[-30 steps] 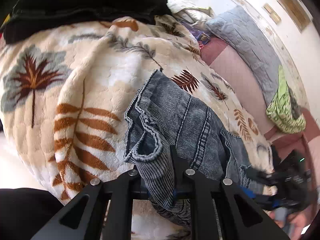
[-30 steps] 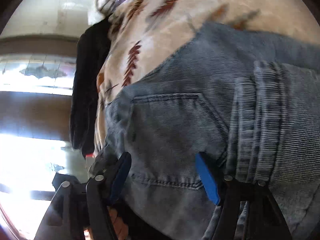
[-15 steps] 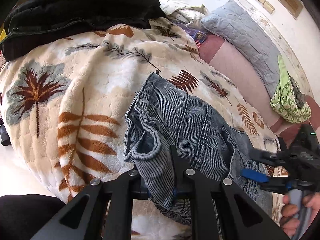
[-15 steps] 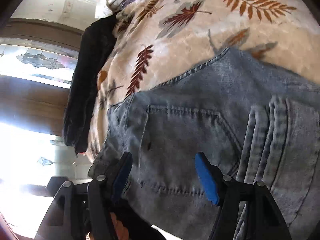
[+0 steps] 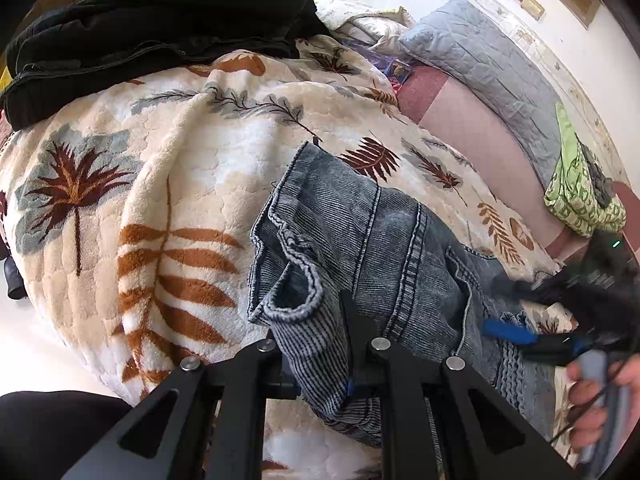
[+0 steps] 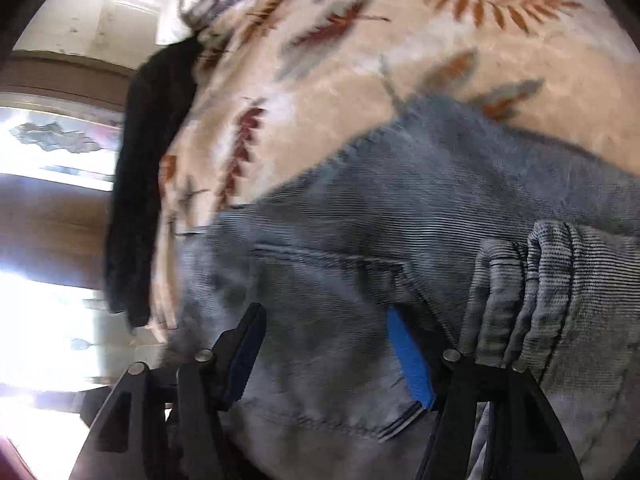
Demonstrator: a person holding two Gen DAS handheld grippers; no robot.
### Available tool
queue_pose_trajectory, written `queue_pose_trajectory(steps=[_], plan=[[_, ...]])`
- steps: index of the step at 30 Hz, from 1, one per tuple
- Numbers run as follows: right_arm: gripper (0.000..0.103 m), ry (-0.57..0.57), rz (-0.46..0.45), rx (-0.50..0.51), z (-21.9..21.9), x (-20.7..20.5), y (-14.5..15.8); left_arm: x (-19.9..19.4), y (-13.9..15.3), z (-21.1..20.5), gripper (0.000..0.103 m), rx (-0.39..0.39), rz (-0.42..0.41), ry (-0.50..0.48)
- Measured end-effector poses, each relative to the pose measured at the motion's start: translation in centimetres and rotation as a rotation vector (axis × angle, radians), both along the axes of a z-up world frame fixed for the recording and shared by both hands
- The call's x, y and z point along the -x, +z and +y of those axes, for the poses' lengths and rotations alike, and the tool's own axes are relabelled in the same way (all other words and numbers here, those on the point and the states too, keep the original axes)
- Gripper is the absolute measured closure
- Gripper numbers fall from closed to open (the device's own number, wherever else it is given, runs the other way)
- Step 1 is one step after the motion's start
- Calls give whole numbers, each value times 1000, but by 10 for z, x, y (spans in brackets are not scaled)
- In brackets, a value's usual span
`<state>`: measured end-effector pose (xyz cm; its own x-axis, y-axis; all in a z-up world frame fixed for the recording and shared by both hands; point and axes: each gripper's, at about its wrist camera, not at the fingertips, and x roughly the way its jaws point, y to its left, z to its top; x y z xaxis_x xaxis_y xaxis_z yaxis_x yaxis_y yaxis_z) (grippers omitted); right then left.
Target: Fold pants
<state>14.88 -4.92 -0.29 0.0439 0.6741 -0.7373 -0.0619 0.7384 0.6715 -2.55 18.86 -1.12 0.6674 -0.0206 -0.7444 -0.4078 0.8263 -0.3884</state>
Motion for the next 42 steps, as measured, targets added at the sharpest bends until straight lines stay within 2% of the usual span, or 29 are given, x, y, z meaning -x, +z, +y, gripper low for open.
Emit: queue_pose_trajectory(steps=[2,4,5,8,10,12,14,17,22,25,29,31,34,36,38,39,40,41,42], plan=[[36,-21,-30,21,-3,-4,1,-1,0,-1,88,-6,3,3],[35,-12,29,53,1,-9,-28,-1,0,-1,88,-12,2,3],[36,-14,28,44,1,-11,-33,-1,0,-2,88,-17,1,1],[36,-39,28,-56,-12,-10,-14,0,2,-4,88,-42,-7,-6],[36,-67,-8,-87,-26,3,1,-2,3,-5,88,-52,-7,-7],[36,-65,2,-121,-40,14,0,-1,11,-9,89,-75,-31,-10],[36,-92,29,-111,-52,21,-10,-3,21,-17,90,-113,-54,-25],[36,-175,11,-183,-91,35,-13,-4,42,-37,91,-210,-105,-69],[36,-308,-78,-220,-174,61,-2,-11,76,-83,92,-368,-154,-159],[36,-383,-126,-237,-224,73,4,-10,103,-132,92,-483,-218,-242],[36,-477,-155,-280,-272,86,4,-4,121,-206,92,-596,-279,-391],[36,-533,-159,-316,-303,91,2,-1,118,-244,92,-638,-293,-474],[36,-602,-172,-349,-329,97,-1,-2,91,-307,92,-667,-252,-639],[36,-648,-172,-371,-350,102,-3,-7,65,-334,92,-652,-189,-730],[36,-669,-161,-385,-361,105,-7,-17,19,-365,91,-690,-38,-858],[36,-679,-153,-390,-366,107,-9,-19,1,-373,87,-725,11,-875],[36,-682,-150,-389,-366,107,-9,-16,-2,-376,86,-750,2,-876],[36,-681,-148,-388,-368,108,-9,-12,3,-378,75,-763,-27,-890],[36,-676,-145,-385,-367,108,-10,-10,9,-377,58,-727,-33,-911]])
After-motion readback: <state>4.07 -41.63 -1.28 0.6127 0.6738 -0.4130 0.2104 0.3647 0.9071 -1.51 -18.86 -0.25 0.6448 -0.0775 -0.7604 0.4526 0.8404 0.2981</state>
